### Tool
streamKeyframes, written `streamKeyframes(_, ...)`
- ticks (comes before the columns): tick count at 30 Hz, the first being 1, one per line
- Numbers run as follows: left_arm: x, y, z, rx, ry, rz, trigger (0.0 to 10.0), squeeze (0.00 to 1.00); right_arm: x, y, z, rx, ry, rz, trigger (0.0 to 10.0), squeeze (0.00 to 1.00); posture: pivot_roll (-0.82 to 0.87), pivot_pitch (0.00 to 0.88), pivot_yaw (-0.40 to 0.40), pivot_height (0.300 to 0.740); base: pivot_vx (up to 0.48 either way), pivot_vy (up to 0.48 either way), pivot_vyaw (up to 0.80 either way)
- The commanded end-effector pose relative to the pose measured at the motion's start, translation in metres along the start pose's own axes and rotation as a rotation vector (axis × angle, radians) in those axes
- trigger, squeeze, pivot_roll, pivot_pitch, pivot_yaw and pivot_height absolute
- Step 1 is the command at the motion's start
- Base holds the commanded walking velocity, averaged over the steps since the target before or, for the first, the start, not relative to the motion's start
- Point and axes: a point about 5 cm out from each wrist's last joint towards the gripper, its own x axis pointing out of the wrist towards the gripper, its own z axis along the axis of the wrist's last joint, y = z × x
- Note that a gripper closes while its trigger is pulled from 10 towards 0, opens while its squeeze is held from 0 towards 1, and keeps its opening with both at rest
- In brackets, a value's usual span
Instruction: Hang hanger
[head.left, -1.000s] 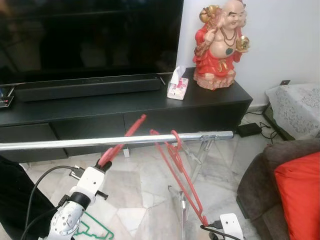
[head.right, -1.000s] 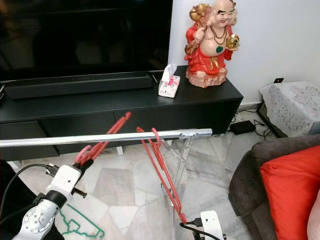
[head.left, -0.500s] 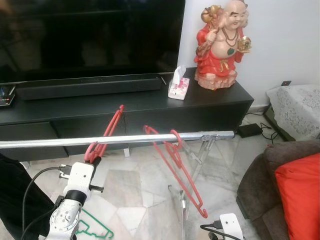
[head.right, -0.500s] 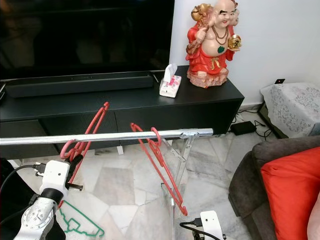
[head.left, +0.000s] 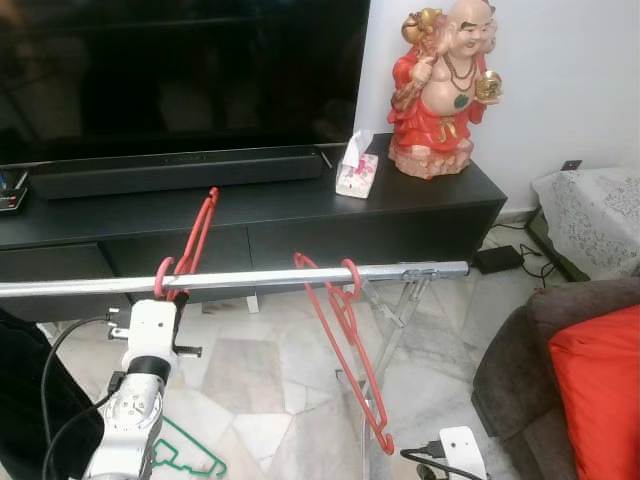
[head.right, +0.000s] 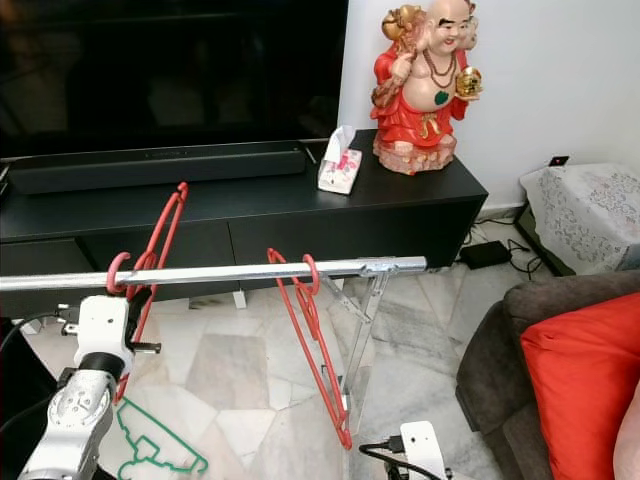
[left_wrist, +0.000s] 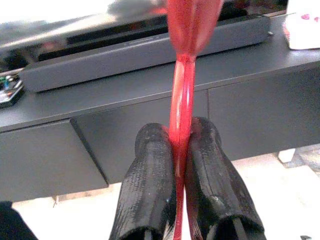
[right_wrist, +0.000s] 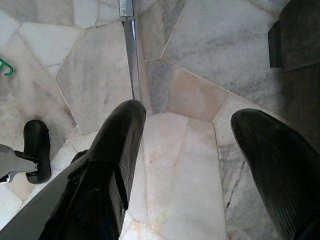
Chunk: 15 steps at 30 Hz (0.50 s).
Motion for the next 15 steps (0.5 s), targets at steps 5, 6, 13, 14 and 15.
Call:
streamKeyframes(5, 0.011, 0.011, 0.008, -0.096, 0.001, 0.103, 10.0, 0.00, 0.000, -0.001, 0.000, 0.018, -0.005, -0.005, 10.0, 0.00, -0.02, 0.000, -0.054, 0.740, 0.000, 0.000, 0.00)
streamKeyframes(6, 0.012, 0.011, 0.007, -0.099, 0.012, 0.104, 10.0, 0.00, 0.000, -0.001, 0.000, 0.019, -0.005, -0.005, 10.0, 0.00, -0.02, 0.000, -0.053, 0.740, 0.000, 0.000, 0.00)
streamKeyframes(13, 0.013, 0.006, -0.006, -0.096, 0.158, 0.091, 10.0, 0.00, 0.000, -0.001, -0.001, 0.018, -0.004, -0.004, 10.0, 0.00, -0.02, 0.000, -0.053, 0.740, 0.000, 0.000, 0.00)
streamKeyframes(14, 0.013, 0.005, -0.008, -0.094, 0.175, 0.086, 10.0, 0.00, 0.000, -0.001, -0.001, 0.018, -0.004, -0.004, 10.0, 0.00, -0.02, 0.000, -0.053, 0.740, 0.000, 0.000, 0.00)
streamKeyframes(15, 0.012, 0.004, -0.011, -0.085, 0.192, 0.080, 10.0, 0.00, 0.000, -0.001, -0.001, 0.018, -0.004, -0.004, 10.0, 0.00, -0.02, 0.000, -0.053, 0.740, 0.000, 0.000, 0.00)
